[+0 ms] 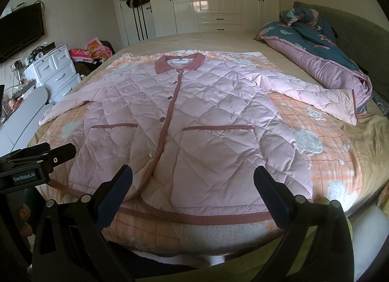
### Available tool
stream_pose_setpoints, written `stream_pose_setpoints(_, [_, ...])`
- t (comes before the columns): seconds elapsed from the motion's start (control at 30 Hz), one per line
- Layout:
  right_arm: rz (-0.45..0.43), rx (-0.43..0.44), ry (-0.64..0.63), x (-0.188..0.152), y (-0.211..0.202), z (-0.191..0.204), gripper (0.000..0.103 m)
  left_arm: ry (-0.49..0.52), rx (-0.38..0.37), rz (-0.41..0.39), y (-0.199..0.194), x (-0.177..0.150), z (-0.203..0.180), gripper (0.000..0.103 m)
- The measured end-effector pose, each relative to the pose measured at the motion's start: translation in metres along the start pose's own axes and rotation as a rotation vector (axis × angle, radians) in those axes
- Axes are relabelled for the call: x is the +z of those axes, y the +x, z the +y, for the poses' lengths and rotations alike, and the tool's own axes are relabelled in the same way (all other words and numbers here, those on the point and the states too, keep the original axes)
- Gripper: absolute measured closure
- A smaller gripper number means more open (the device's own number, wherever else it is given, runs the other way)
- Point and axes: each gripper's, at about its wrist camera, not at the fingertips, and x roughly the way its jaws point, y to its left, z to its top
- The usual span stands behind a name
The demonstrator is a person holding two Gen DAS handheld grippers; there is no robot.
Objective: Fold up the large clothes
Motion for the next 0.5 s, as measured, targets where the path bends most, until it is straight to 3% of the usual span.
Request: stream_pose_setpoints(0.5, [0.003, 0.002, -0.002, -0.0006, 0.0029, -0.0008, 0.004, 0.002, 0.005, -0.002, 0.0000, -0.0002, -0.0014, 0.009])
